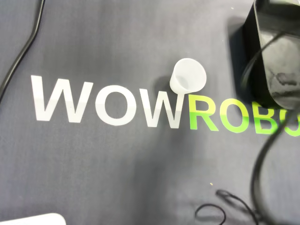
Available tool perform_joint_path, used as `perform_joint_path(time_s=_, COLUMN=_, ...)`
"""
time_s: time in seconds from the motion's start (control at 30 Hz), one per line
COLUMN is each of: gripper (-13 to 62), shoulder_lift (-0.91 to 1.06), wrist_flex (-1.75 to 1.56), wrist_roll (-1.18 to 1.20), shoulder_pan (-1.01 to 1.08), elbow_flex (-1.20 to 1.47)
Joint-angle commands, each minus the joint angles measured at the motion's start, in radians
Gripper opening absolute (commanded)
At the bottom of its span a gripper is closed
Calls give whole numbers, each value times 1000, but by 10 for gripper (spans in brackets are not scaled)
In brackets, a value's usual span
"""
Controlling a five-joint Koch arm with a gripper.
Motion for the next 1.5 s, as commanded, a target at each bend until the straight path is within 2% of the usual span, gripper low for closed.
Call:
perform_joint_path(time_s=0.0, gripper=29, shoulder_lift=98, wrist_flex=-181, wrist_roll=-184, shoulder_pan=-58, elbow_flex=40)
perform_joint_path(time_s=0.2, gripper=29, shoulder_lift=156, wrist_flex=-219, wrist_roll=-440, shoulder_pan=-179, elbow_flex=195)
perform_joint_path(time_s=0.53, gripper=29, shoulder_lift=124, wrist_flex=-247, wrist_roll=-767, shoulder_pan=-250, elbow_flex=276)
perform_joint_path(time_s=1.3, gripper=33, shoulder_lift=-32, wrist_flex=-333, wrist_roll=-821, shoulder_pan=-284, elbow_flex=345)
perform_joint_path(time_s=1.33, gripper=44, shoulder_lift=-35, wrist_flex=-333, wrist_roll=-821, shoulder_pan=-284, elbow_flex=345)
perform_joint_path(time_s=1.47, gripper=168, shoulder_lift=-51, wrist_flex=-331, wrist_roll=-816, shoulder_pan=-284, elbow_flex=347)
